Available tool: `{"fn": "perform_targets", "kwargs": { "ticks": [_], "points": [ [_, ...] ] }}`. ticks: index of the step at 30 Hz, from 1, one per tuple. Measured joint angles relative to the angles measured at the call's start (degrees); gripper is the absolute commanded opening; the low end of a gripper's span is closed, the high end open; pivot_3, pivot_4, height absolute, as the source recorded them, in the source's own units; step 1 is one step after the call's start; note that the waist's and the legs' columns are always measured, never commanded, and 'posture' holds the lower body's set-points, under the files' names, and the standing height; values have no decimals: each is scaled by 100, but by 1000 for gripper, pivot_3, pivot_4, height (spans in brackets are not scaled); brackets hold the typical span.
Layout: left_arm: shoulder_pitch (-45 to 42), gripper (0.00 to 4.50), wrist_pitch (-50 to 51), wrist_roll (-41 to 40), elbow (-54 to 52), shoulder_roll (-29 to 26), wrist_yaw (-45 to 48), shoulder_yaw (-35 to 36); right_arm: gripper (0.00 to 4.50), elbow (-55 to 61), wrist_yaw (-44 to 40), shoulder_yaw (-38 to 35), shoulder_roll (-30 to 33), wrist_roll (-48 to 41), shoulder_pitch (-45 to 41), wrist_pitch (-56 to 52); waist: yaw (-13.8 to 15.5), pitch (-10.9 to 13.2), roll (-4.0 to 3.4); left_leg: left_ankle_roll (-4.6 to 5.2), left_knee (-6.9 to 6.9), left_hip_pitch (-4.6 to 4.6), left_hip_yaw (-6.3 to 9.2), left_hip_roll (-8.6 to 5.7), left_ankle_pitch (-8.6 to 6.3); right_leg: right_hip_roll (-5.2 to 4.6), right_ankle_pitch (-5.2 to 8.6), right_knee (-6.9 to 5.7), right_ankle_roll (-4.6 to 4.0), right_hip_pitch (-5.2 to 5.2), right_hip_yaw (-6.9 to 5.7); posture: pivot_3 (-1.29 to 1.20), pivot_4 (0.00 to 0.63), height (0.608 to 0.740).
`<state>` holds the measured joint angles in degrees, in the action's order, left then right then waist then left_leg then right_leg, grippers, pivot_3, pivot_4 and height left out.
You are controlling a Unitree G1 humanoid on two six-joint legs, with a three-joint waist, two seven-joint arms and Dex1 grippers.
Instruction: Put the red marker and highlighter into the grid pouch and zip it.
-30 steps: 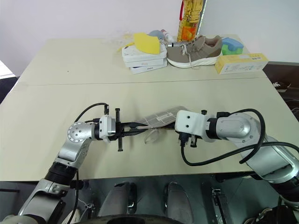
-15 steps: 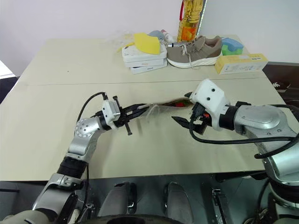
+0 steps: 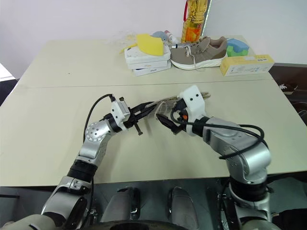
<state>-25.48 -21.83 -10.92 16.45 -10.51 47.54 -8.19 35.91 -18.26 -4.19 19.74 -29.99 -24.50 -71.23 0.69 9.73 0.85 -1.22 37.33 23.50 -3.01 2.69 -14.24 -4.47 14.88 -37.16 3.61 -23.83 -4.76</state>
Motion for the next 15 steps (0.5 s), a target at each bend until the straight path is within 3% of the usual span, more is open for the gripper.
{"fn": "perform_targets", "kwargs": {
  "ticks": [1, 8, 15],
  "points": [
    [-1, 0, 1, 0, -2, 0, -11, 0, 3536, -56, 52, 15, -60, 4, -23, -3, 0, 0, 0, 0, -1, 0, 0, 0, 0, 0, 0, 0, 0, 0, 0, 0, 150, 740],
    [0, 0, 5, 0, -13, -21, -27, -4, 35, -162, 225, 50, -182, -61, -35, -100, -1, 0, 0, 0, -2, 1, 0, 0, 0, 0, 0, 0, 0, 0, -1, 0, 150, 740],
    [0, 0, 5, 13, -46, -109, -18, -6, 35, 66, 143, -212, 265, -242, -27, -276, 3, 0, 0, 1, -2, 1, 1, 0, 0, -1, 0, 2, 0, 0, -1, 0, 150, 740]
  ]
}}
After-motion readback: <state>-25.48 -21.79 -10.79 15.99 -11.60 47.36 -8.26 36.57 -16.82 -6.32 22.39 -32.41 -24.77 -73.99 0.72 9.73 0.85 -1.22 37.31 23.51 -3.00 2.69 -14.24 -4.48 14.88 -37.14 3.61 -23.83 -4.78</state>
